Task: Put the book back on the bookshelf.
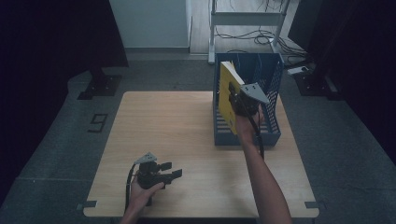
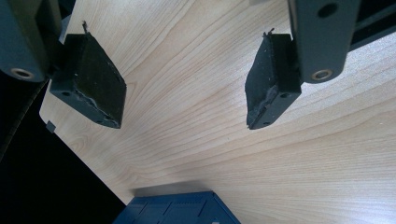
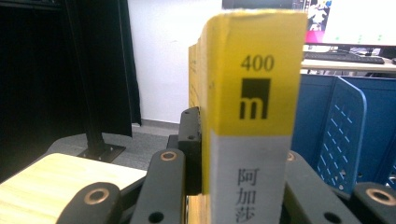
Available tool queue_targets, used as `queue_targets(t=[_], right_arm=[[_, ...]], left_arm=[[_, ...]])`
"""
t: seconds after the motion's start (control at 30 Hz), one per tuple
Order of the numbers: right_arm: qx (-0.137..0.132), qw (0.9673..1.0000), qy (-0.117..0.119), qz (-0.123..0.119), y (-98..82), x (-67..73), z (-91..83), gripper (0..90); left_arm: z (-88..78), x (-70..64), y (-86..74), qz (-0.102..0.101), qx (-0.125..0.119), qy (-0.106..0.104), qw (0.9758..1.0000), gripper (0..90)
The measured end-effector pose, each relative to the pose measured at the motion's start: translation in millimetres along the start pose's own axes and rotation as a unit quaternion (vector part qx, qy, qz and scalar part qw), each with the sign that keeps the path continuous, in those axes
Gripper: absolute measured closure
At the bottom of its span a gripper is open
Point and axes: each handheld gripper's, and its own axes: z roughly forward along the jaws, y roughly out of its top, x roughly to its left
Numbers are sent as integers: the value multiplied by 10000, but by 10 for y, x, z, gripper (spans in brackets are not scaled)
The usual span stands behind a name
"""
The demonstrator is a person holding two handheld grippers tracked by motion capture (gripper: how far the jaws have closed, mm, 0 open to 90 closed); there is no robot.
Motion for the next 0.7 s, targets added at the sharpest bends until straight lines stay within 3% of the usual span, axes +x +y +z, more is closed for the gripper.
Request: queue_targets(t=[0.7], right_arm=[[83, 9999, -113, -53, -70, 30, 240, 748]], left_arm=[[-18, 33, -2, -50, -16, 25, 10000, 291]])
